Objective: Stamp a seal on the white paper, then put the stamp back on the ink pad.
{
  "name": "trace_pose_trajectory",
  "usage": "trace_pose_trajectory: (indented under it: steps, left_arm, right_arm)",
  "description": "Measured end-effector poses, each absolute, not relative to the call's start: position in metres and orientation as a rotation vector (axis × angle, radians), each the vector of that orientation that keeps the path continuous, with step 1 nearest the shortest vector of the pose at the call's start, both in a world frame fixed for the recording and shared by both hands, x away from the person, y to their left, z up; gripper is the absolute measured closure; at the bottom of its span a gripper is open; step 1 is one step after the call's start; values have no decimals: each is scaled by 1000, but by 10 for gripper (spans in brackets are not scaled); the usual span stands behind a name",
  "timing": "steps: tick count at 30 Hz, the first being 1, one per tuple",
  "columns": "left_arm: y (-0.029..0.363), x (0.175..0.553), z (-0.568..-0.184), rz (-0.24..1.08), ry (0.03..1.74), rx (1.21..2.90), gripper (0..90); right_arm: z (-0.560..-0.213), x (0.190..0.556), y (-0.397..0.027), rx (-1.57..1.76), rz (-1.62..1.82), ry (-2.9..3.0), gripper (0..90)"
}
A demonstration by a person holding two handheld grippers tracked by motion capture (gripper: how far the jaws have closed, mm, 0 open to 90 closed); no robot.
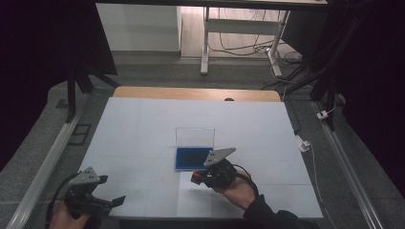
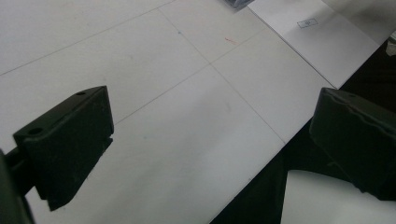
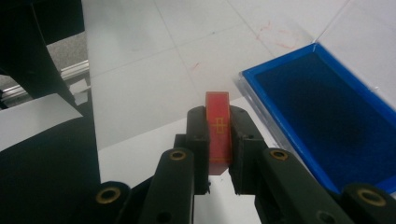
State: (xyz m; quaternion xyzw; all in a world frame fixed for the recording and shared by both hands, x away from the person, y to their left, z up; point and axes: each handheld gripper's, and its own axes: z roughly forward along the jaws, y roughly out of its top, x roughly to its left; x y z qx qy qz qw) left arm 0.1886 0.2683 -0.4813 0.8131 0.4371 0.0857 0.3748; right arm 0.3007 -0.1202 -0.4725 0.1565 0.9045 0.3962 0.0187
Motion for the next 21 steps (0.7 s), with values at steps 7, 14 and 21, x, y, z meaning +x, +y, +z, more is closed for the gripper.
trace_pose_trajectory:
  steps: [7,14,21]
  left_arm:
    - [268,188,-481,223,1118,2085,0]
    - [268,189,-481,217,1119,2083,0]
    - [268,189,-481,215,1121,2081,0]
  right_arm:
    - [-465,306,-124,513,1250,2769,799]
    - [-463,313,-125,561,1259,2737,799]
    - [-462,319,-124,589,1253,2715,799]
